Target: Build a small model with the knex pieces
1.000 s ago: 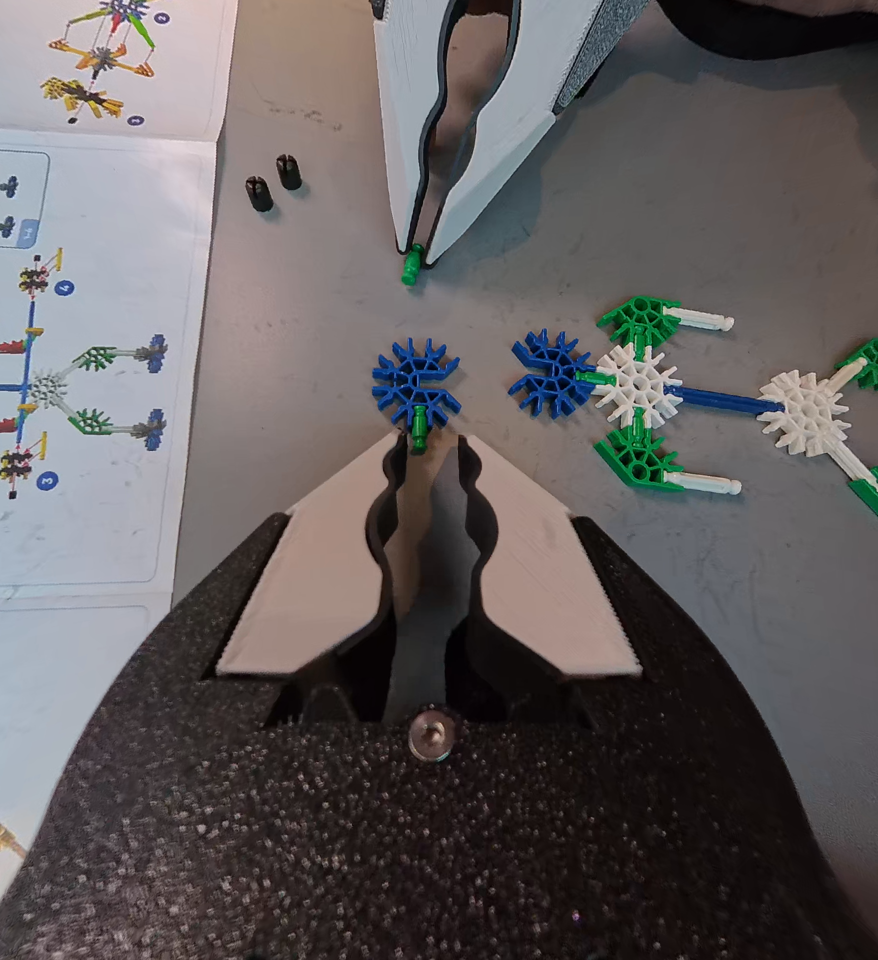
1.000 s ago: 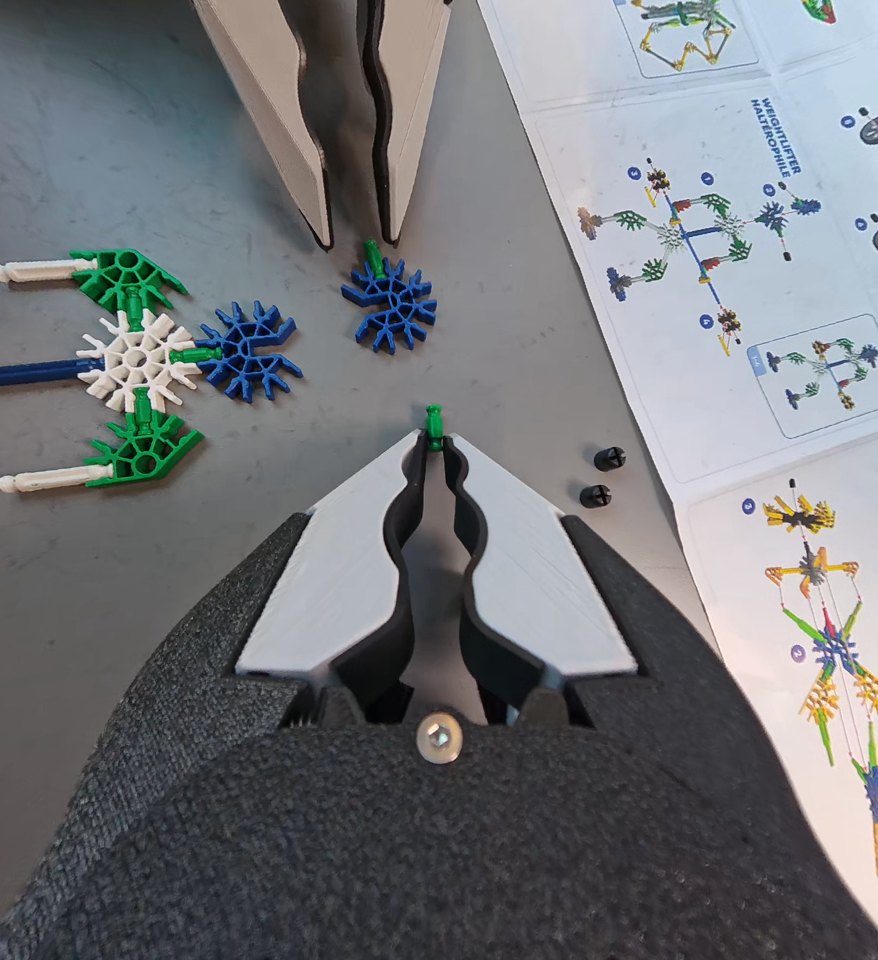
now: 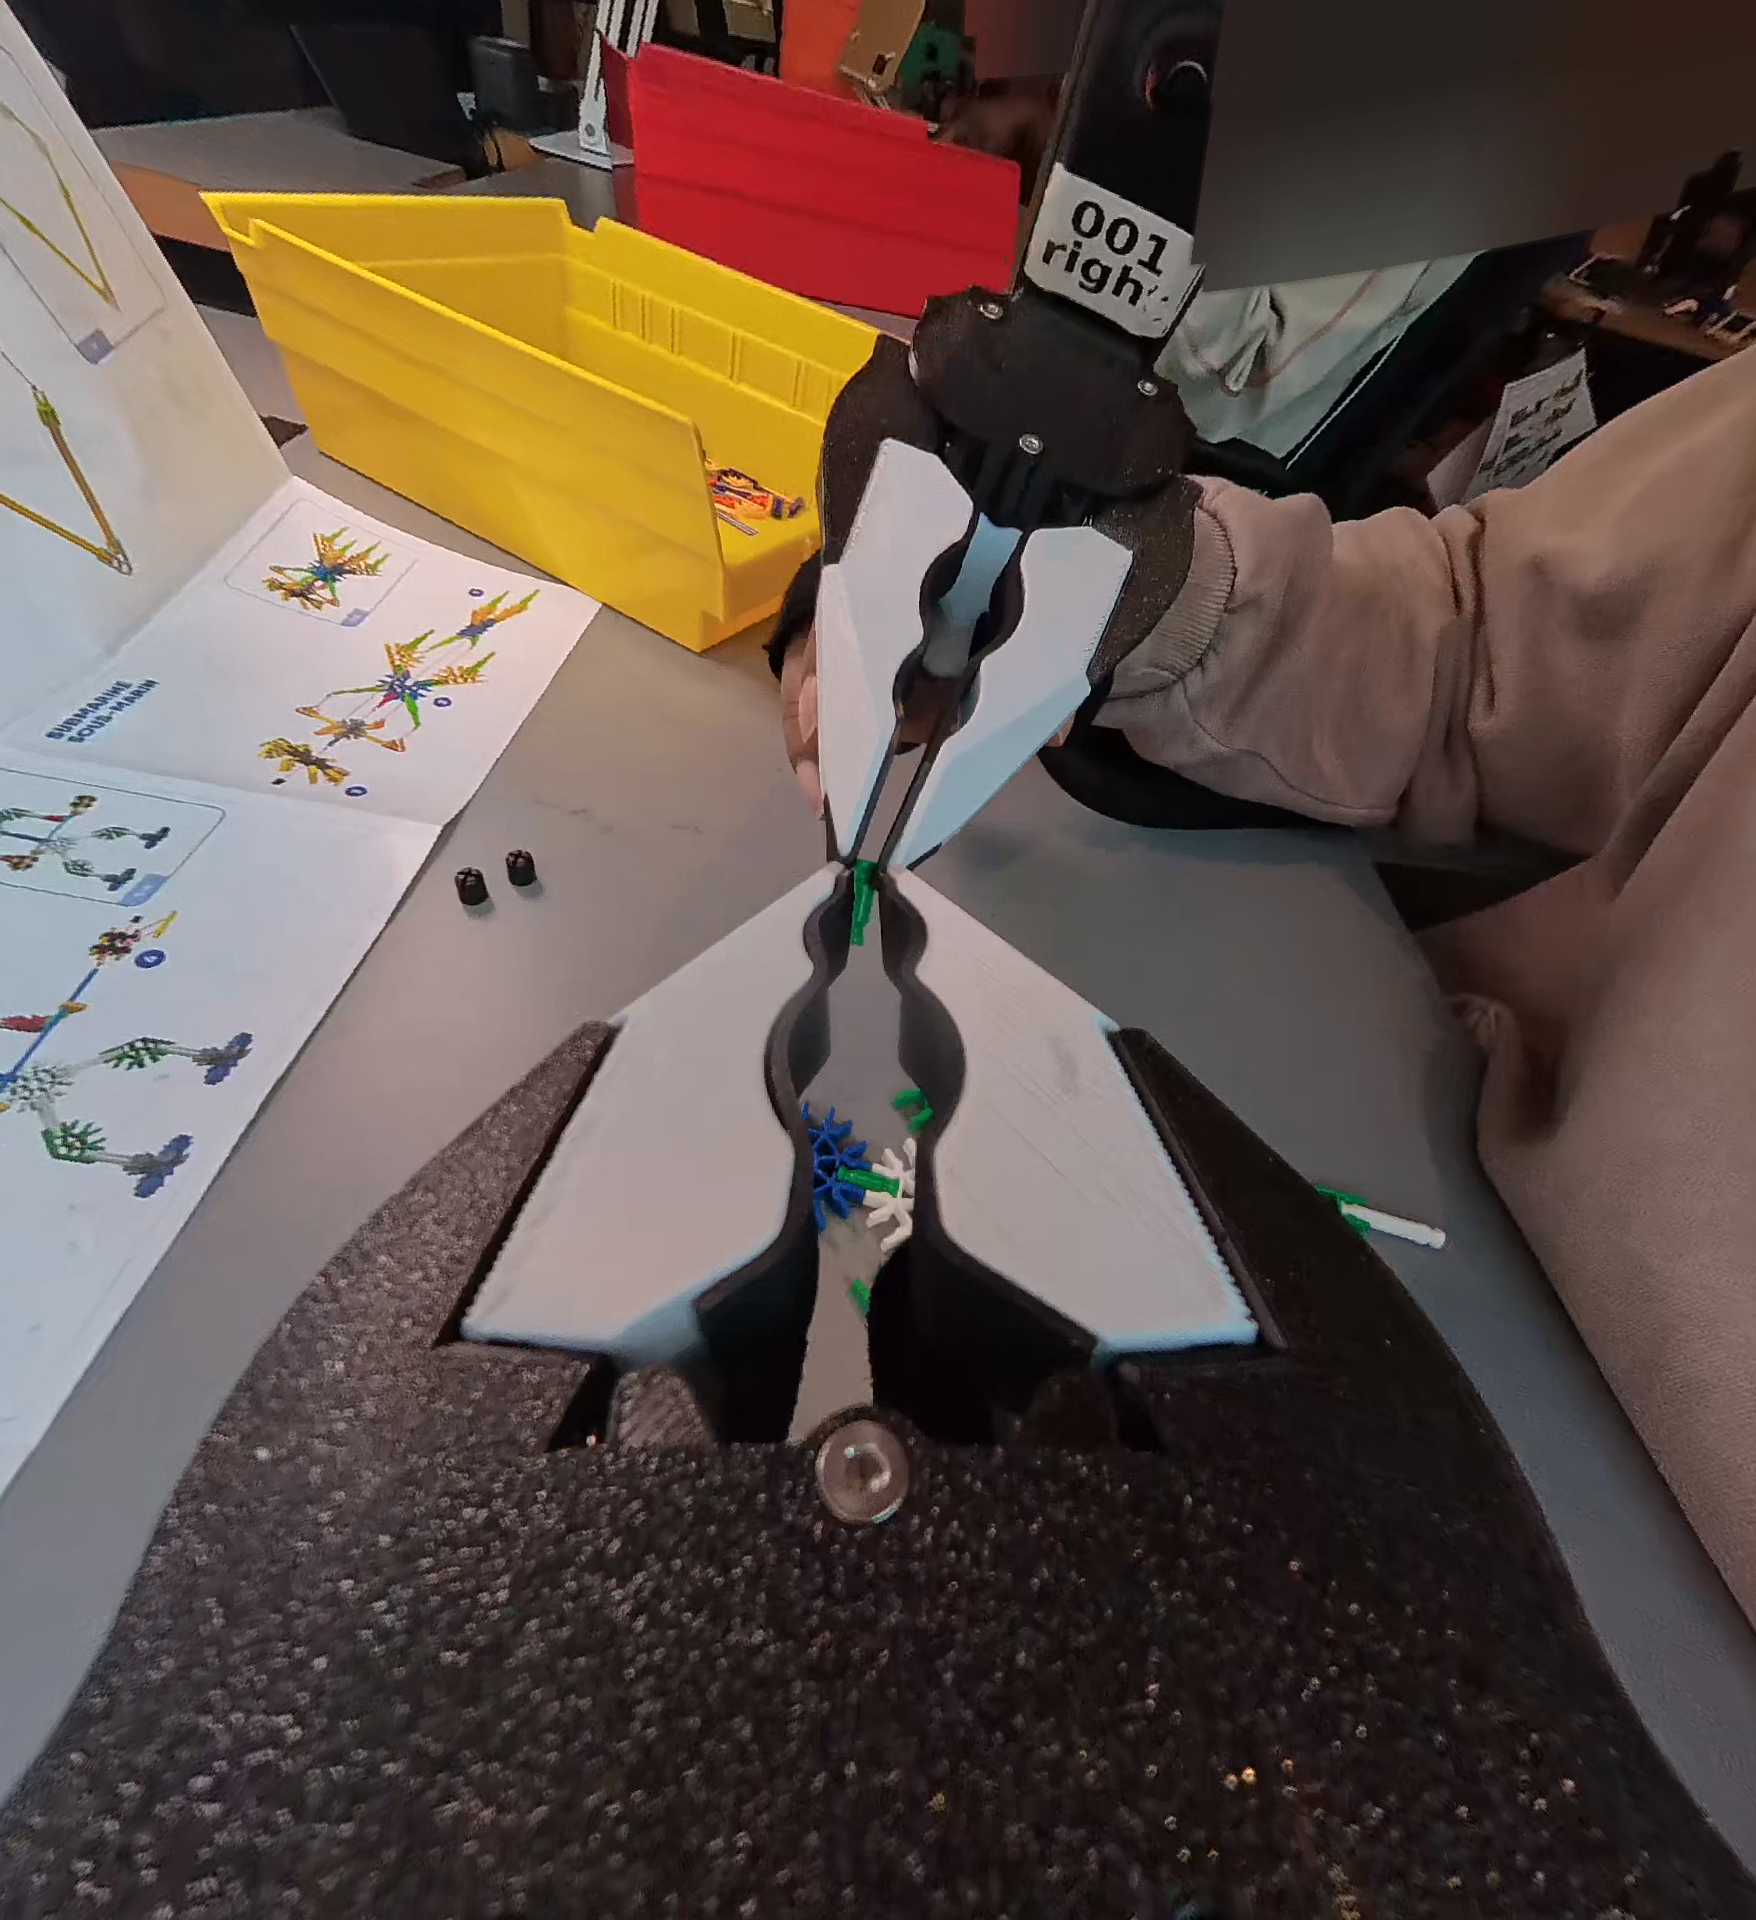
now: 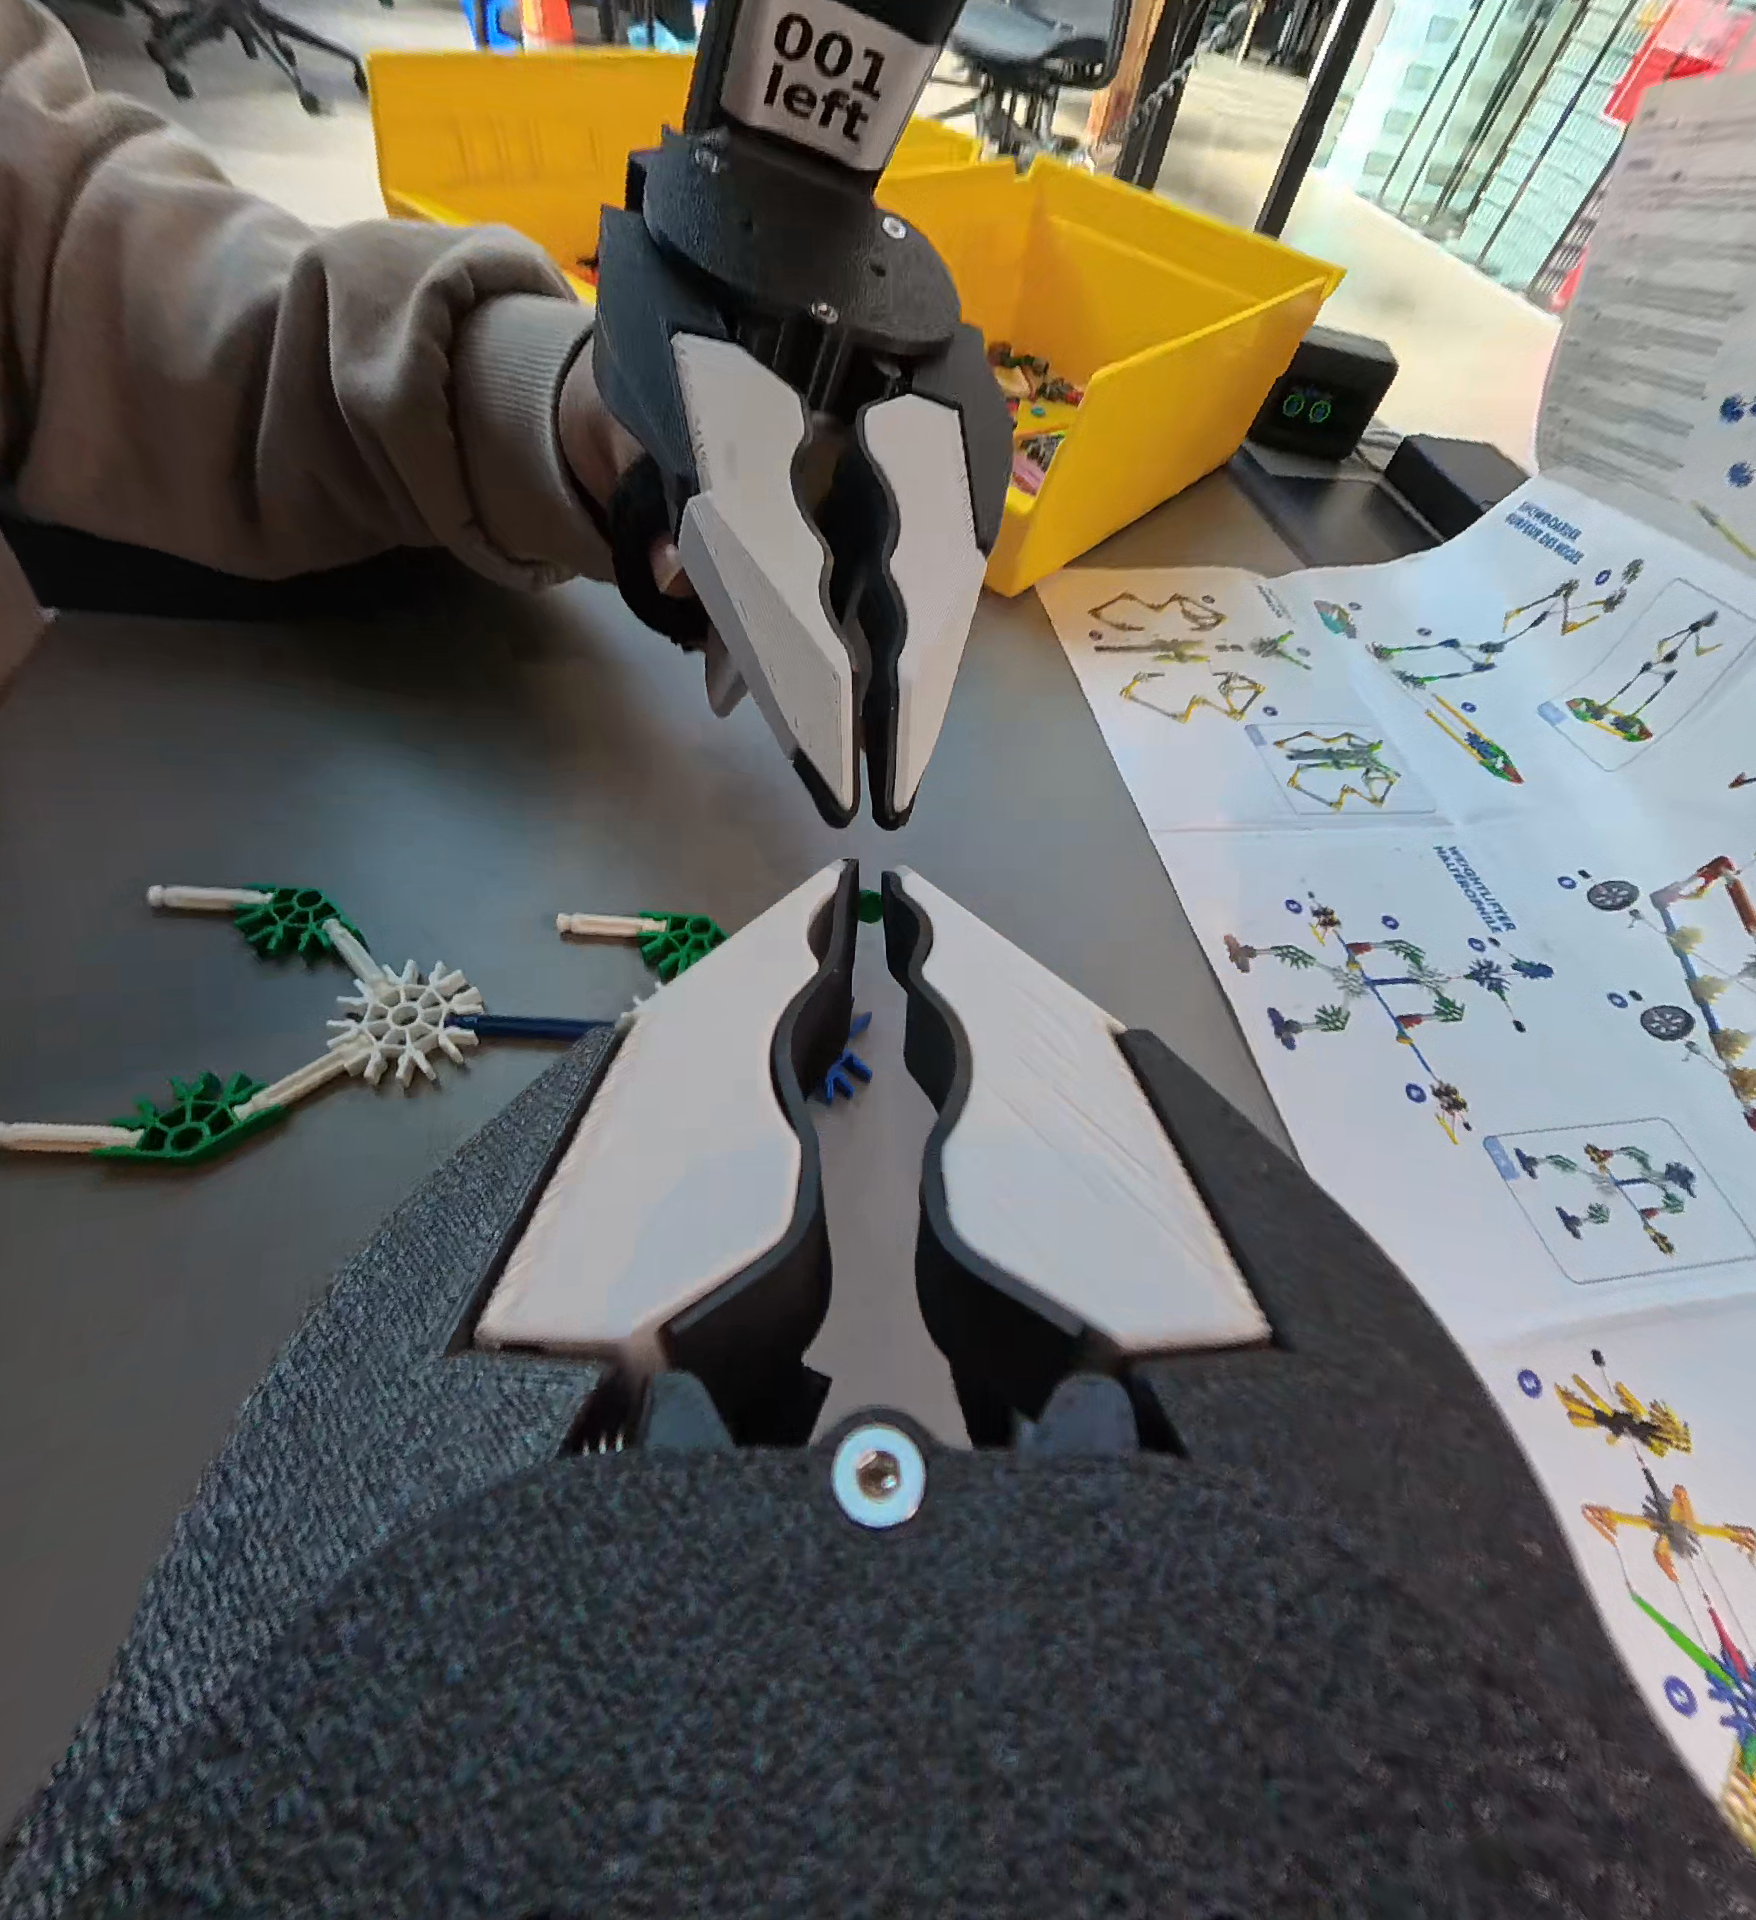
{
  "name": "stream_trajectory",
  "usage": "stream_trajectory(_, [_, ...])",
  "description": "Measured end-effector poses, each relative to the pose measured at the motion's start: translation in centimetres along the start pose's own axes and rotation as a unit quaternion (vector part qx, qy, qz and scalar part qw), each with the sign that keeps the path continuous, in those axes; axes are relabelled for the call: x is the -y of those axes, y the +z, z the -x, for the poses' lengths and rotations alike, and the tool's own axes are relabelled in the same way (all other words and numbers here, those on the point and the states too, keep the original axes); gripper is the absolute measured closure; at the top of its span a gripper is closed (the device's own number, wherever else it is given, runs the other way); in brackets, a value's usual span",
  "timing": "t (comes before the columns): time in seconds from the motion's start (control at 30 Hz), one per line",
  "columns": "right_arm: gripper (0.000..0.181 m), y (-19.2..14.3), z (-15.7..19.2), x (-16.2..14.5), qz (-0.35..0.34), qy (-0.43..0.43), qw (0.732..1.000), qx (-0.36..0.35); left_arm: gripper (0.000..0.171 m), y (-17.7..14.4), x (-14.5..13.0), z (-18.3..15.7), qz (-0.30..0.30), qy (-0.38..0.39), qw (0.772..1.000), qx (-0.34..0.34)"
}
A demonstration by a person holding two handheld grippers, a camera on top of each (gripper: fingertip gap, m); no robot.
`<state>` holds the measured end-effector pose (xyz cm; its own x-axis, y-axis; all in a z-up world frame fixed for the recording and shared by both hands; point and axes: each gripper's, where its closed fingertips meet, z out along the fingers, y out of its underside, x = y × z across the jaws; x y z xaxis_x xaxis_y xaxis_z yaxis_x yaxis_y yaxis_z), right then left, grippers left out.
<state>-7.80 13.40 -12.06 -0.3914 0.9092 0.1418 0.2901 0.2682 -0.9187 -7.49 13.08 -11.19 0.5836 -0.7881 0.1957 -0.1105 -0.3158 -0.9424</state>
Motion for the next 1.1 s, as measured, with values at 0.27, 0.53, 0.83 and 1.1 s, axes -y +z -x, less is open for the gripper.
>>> stream_trajectory(0.27, [0.179,2.0,0.2,-6.8,0.149,0.009,0.989,-0.014,0.164,1.1,-5.4,1.2,0.121,0.022,0.992,0.023])
stream_trajectory(0.53, [0.179,2.8,0.6,-7.1,0.15,0.052,0.987,-0.008,0.155,1.5,-8.8,2.0,0.194,0.042,0.979,0.043])
stream_trajectory(0.83, [0.179,3.2,1.6,-7.2,0.159,0.051,0.986,0.011,0.151,1.4,-9.8,2.1,0.212,0.037,0.976,0.037])
stream_trajectory(1.1, [0.181,3.1,1.9,-8.0,0.186,0.032,0.982,0.012,0.151,1.2,-10.0,1.8,0.217,0.022,0.976,0.024])
